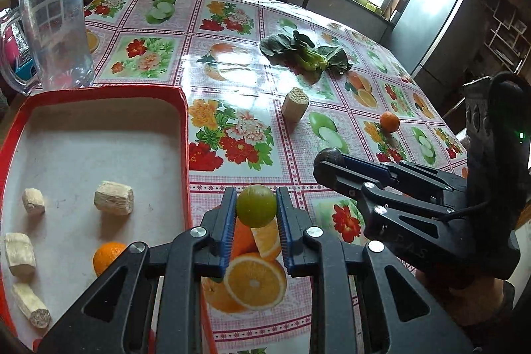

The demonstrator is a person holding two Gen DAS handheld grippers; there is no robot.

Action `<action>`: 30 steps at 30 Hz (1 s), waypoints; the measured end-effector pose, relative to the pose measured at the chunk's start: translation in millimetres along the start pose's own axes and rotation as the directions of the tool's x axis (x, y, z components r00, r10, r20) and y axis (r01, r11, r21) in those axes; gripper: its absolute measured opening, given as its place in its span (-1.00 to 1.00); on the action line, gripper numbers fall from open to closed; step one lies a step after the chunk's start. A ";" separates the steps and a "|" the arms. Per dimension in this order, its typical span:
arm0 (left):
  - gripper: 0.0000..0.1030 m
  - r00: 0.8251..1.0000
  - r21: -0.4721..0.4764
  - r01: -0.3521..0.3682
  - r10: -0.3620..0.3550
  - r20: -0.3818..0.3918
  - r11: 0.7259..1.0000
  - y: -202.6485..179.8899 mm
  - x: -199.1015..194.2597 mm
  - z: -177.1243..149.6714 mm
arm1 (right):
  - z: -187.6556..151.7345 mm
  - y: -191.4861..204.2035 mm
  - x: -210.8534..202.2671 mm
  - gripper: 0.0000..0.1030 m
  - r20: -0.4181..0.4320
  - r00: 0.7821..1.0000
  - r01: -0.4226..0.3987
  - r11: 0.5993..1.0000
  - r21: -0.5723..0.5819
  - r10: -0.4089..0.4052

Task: Organize fruits
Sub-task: 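Close the right gripper on the dark plum while the left gripper closes on the lime, then carry the plum in the right gripper and lime in the left gripper over the tray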

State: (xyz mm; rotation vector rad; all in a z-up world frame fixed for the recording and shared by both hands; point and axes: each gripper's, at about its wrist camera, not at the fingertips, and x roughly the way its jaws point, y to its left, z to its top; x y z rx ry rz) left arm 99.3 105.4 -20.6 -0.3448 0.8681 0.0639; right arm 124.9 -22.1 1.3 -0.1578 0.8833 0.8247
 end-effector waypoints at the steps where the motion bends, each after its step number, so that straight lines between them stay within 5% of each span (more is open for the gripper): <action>1: -0.59 1.000 -0.003 -0.003 0.003 0.003 1.000 1.2 -3.4 -2.8 | -2.1 4.1 -2.9 -0.54 0.000 1.000 -0.005 1.000 -0.003 0.005; 30: -0.59 0.991 -0.156 -0.087 0.102 0.089 0.984 72.1 -104.4 -86.3 | -59.1 117.0 -50.1 -0.54 0.022 0.982 -0.189 0.980 -0.058 0.190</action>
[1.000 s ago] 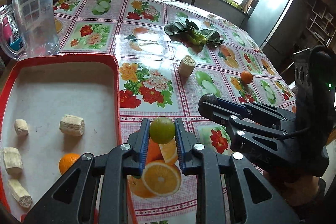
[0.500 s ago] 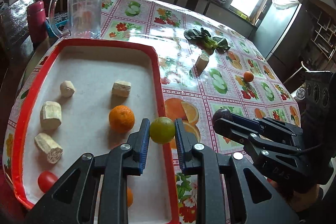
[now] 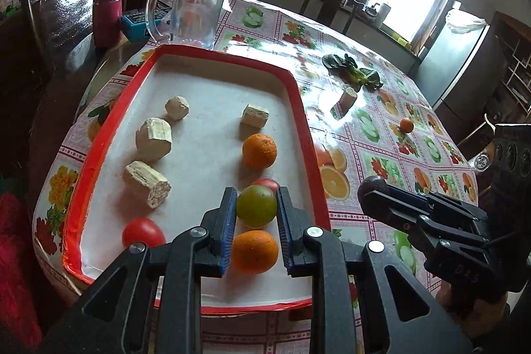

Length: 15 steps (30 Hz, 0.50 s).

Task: Organize fruits
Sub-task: 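Carry the plum in the right gripper and lime in the left gripper over the tray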

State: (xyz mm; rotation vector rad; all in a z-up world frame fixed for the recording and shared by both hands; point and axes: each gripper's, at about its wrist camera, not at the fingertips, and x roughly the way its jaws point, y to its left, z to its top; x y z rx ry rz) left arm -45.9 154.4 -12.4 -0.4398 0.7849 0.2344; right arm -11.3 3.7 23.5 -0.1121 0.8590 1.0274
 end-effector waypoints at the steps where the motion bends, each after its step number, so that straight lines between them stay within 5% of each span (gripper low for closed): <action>1: -0.59 1.000 -0.003 -0.003 0.003 0.000 1.000 2.1 -0.2 -0.8 | -0.5 2.1 1.0 -0.54 -0.002 1.000 -0.001 1.000 -0.001 0.001; 15: -0.59 1.000 -0.029 -0.024 0.023 -0.009 0.999 24.8 3.5 -5.4 | 2.2 18.2 26.0 -0.54 -0.045 0.999 -0.007 1.000 -0.031 0.005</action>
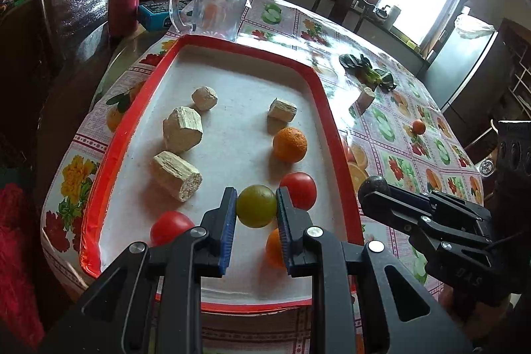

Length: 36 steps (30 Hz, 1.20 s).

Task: Organize fruits
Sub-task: 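Carry the plum in the right gripper and lime in the left gripper over the tray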

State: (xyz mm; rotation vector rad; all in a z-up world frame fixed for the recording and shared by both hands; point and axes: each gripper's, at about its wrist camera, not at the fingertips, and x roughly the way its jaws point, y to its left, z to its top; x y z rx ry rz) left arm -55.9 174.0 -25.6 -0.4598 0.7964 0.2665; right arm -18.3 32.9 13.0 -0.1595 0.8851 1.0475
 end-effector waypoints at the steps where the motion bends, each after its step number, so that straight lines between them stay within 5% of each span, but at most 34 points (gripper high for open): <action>1: -0.59 1.000 -0.001 -0.004 0.004 -0.002 1.000 1.1 0.9 0.0 | 0.0 1.2 2.4 -0.54 -0.005 1.000 0.000 1.000 -0.004 0.000; 15: -0.59 0.999 0.002 -0.026 0.026 -0.037 1.000 9.3 17.7 -1.8 | -2.5 7.6 26.5 -0.53 -0.061 0.998 0.000 0.999 -0.032 -0.002; 36: -0.59 0.999 0.023 -0.053 0.053 -0.011 0.998 12.6 6.3 2.1 | 13.1 3.7 26.4 -0.53 -0.032 0.999 0.005 0.999 -0.049 -0.007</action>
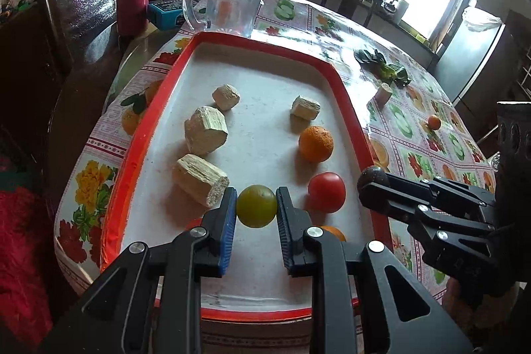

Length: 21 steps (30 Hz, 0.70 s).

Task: Organize fruits
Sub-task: 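Carry the plum in the right gripper and lime in the left gripper over the tray, then open the right gripper to drop the plum while the left gripper drops the lime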

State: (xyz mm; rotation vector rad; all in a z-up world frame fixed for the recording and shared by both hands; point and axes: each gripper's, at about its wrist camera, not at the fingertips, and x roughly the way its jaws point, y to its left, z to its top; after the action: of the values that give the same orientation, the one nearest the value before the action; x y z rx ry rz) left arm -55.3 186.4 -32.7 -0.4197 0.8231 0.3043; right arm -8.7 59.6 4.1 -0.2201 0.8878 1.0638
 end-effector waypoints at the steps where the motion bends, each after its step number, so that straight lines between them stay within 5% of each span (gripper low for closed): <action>1: -0.59 1.000 0.002 -0.004 0.004 -0.002 1.000 0.8 0.5 -0.3 | 1.8 -0.5 2.4 -0.53 -0.002 1.000 0.004 1.000 -0.002 -0.004; 18: -0.57 1.000 0.017 -0.027 0.028 -0.010 0.999 1.3 4.0 0.5 | 1.5 -5.5 13.2 -0.41 -0.027 1.000 -0.010 1.000 0.011 0.010; 20: -0.51 0.999 0.015 -0.035 0.035 -0.009 0.999 1.4 2.6 0.5 | 1.0 -4.9 11.4 -0.32 -0.021 1.000 -0.015 1.000 0.012 0.016; 21: -0.30 0.999 0.016 -0.039 0.039 -0.005 0.999 1.1 1.1 0.5 | 1.1 -4.7 10.7 -0.31 -0.018 1.000 -0.017 1.000 0.012 0.017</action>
State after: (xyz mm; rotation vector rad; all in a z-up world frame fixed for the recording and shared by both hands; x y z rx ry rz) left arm -54.8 187.7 -33.5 -0.3904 0.8385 0.3328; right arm -2.2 64.9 -4.1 -0.2128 0.9141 1.0733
